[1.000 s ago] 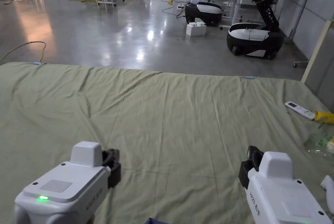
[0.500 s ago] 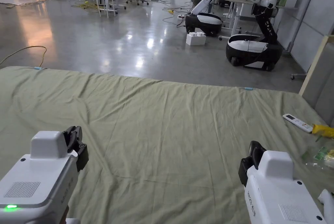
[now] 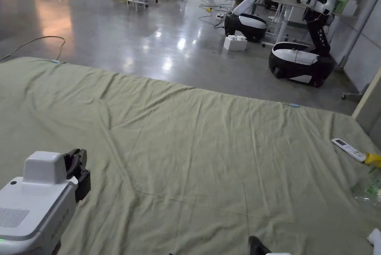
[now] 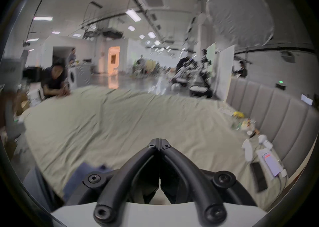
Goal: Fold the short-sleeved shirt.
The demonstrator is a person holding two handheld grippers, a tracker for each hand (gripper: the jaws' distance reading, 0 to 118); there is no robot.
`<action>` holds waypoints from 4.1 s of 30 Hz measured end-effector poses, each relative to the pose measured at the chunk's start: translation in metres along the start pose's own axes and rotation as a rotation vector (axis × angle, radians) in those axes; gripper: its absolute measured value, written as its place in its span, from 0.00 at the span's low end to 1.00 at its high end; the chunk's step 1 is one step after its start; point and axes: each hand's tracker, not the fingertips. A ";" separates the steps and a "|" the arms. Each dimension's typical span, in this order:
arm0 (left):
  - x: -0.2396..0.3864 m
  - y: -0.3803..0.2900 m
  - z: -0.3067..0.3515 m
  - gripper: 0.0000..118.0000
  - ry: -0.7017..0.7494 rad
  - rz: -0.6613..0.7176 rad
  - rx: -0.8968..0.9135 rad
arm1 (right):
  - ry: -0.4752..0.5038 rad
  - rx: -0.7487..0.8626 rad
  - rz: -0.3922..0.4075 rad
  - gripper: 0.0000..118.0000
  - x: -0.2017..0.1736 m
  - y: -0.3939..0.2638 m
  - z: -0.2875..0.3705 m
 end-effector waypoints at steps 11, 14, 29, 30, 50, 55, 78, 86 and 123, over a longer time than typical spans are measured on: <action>-0.015 -0.036 0.015 0.06 -0.003 0.047 -0.120 | 0.022 -0.221 -0.026 0.01 -0.041 -0.085 -0.046; -0.015 -0.046 0.016 0.06 -0.051 0.079 -0.193 | 0.017 -0.255 -0.031 0.01 -0.038 -0.102 -0.051; 0.004 -0.153 -0.034 0.83 -0.638 0.509 -0.848 | 0.021 -0.219 -0.075 0.01 -0.031 -0.110 -0.048; 0.007 -0.161 -0.038 0.83 -0.676 0.558 -0.863 | 0.022 -0.218 -0.077 0.01 -0.031 -0.110 -0.047; 0.033 -0.227 -0.073 0.26 -0.818 0.734 -0.949 | 0.027 -0.207 -0.072 0.01 -0.029 -0.112 -0.049; 0.032 -0.215 -0.067 0.24 -0.831 0.736 -0.938 | 0.026 -0.204 -0.011 0.01 -0.033 -0.108 -0.051; -0.253 -0.057 -0.083 0.23 -0.550 0.555 -0.854 | -0.139 0.144 -0.072 0.01 0.051 0.081 -0.061; -0.318 0.004 -0.084 0.23 -0.370 0.475 -0.822 | -0.184 0.157 -0.107 0.01 0.071 0.088 -0.059; -0.230 0.002 -0.056 0.53 0.147 -0.003 -0.612 | -0.181 0.158 -0.133 0.01 0.080 0.075 -0.059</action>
